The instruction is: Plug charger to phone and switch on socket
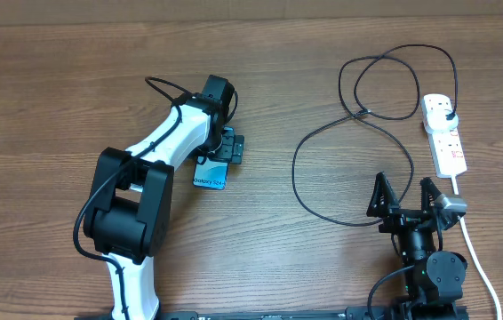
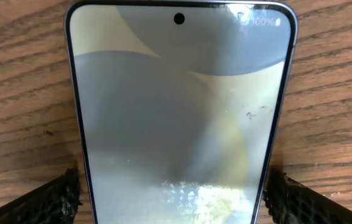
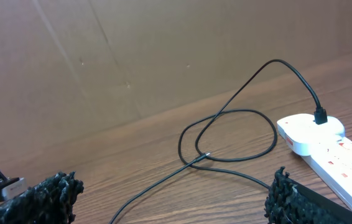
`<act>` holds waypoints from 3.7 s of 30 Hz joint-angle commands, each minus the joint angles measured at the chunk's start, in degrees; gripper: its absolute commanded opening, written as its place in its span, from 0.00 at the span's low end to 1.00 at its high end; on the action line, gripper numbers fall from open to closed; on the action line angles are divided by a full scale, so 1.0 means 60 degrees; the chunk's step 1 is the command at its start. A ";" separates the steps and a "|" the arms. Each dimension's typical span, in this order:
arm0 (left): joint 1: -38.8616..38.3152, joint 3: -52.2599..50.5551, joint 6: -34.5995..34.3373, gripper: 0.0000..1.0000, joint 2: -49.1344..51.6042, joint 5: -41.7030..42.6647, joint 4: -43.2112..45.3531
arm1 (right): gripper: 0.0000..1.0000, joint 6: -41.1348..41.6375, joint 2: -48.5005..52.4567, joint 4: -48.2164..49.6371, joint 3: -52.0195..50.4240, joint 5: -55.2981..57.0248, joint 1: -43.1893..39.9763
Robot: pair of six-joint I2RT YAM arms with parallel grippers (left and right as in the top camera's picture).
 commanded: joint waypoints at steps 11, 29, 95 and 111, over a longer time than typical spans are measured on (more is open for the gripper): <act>0.0124 -0.0659 0.0087 1.00 0.1220 0.1257 -0.0197 | 1.00 -0.0098 -0.0073 0.0029 -0.0102 0.0015 0.0018; 0.0117 -0.0550 0.0215 0.69 0.1891 0.1723 -0.0244 | 1.00 -0.0098 -0.0069 0.0029 -0.0102 0.0015 0.0018; 0.0127 0.1861 0.2444 0.57 0.1869 1.5373 -0.3752 | 1.00 -0.0098 -0.0069 0.0029 -0.0102 0.0015 0.0018; 0.0127 0.1861 0.0208 0.53 0.1869 1.5373 -0.4193 | 1.00 -0.0098 -0.0069 0.0029 -0.0102 0.0015 0.0018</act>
